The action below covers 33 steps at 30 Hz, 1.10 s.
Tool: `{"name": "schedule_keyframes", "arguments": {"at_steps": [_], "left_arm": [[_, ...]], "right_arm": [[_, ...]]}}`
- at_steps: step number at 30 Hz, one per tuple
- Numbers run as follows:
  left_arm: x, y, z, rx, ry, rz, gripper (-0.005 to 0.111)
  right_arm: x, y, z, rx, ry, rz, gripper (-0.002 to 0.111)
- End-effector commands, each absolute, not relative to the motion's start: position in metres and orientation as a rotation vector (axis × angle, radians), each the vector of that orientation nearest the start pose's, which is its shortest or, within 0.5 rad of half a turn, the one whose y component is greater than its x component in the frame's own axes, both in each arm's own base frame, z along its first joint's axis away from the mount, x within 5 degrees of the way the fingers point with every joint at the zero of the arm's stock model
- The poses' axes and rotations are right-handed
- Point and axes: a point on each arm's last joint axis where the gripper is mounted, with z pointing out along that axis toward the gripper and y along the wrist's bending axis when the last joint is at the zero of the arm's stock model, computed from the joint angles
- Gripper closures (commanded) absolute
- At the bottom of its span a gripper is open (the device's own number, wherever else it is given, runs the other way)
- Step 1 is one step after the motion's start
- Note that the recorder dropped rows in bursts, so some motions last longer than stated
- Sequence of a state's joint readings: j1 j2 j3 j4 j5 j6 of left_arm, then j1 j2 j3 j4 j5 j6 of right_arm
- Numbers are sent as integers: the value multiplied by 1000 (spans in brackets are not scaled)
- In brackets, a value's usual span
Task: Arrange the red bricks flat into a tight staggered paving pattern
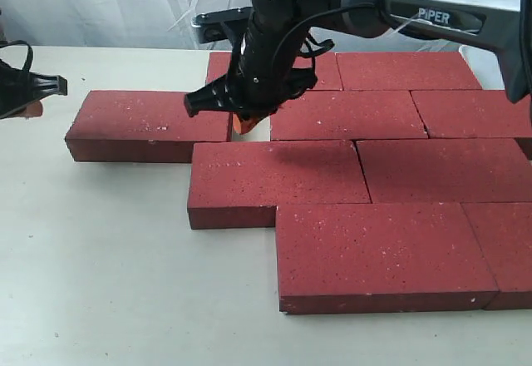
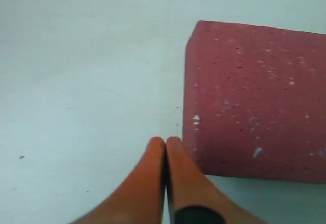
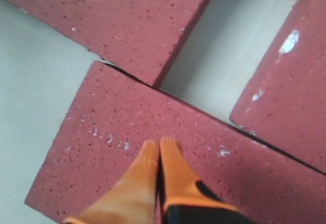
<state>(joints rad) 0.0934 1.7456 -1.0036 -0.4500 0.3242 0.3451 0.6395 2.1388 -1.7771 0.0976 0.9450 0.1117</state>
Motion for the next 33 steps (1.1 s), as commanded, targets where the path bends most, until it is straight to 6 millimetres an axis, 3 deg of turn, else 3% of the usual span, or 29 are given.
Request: {"name": "schedule_keyframes", "arguments": {"at_steps": [1, 5, 8, 13, 18, 23, 33], "left_arm": [[363, 31, 167, -235, 2537, -173, 107], [382, 33, 149, -241, 2558, -172, 107], [395, 34, 139, -249, 2569, -183, 107], [402, 28, 123, -298, 2633, -279, 107], [402, 10, 112, -219, 2679, -303, 107], [402, -4, 111, -141, 2687, -307, 107], [402, -12, 111, -86, 2693, -324, 107]], "right_arm": [[389, 244, 216, -472, 2827, 448, 108], [402, 216, 215, -435, 2863, 438, 108], [408, 206, 215, -402, 2847, 426, 108], [412, 209, 217, -377, 2799, 452, 108], [412, 209, 217, -377, 2799, 452, 108], [412, 209, 217, -377, 2799, 452, 108], [412, 210, 217, -381, 2798, 452, 108]]}}
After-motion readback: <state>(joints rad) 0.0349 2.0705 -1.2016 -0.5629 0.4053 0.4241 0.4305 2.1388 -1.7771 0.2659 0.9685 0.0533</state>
